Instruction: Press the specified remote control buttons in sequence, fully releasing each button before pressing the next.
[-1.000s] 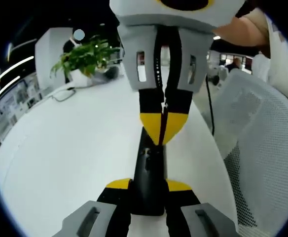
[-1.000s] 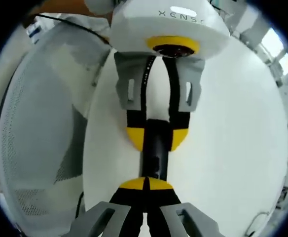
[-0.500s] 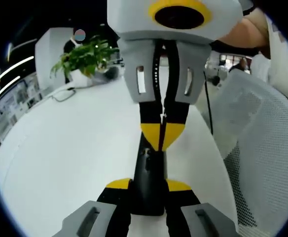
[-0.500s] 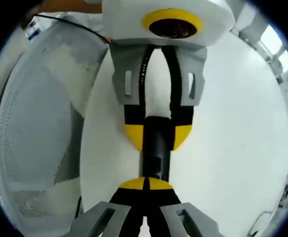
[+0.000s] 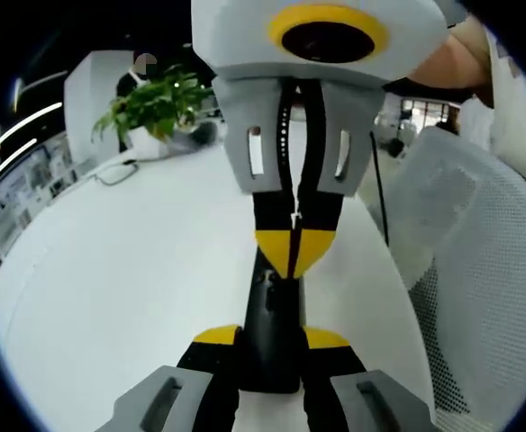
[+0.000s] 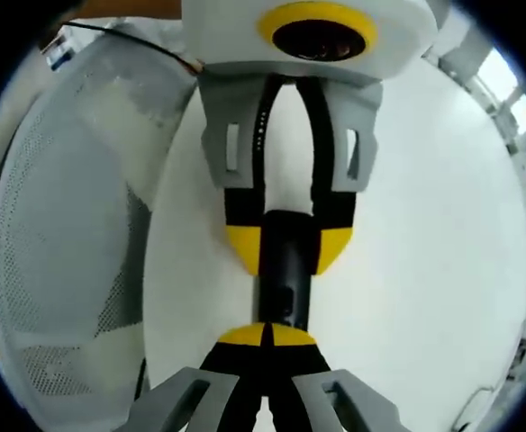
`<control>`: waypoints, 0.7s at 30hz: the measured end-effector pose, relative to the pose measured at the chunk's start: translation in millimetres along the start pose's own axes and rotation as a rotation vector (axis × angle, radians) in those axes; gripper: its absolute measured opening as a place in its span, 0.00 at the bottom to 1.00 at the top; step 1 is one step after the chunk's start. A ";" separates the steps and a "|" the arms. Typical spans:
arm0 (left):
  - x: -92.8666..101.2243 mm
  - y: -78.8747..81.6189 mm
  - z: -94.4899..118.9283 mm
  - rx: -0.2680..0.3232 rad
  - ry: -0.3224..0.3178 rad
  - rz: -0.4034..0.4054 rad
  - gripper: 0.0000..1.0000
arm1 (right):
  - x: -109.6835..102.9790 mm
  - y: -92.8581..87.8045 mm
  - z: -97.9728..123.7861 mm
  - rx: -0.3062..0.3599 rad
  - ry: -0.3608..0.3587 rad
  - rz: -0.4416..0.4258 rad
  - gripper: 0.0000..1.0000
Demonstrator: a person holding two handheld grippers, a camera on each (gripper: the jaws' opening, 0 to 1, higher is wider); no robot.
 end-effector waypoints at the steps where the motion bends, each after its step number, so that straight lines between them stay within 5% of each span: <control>1: 0.0 0.0 0.0 0.000 0.000 0.000 0.24 | -0.2 0.3 0.1 0.000 -0.001 0.002 0.00; 21: 1.7 0.8 -0.3 -0.001 -0.006 -0.004 0.25 | -1.6 1.2 -5.9 -0.034 -0.041 0.010 0.00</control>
Point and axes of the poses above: the point that each gripper's makers call its tool centre point, and the gripper's own axes: z roughly backward along the fingers, x roughly to its right, y roughly out of its top, the point moved 7 cm from there along z, roughly backward along the fingers, and after that the axes turned 5 degrees about -x, right-handed, at the moved point
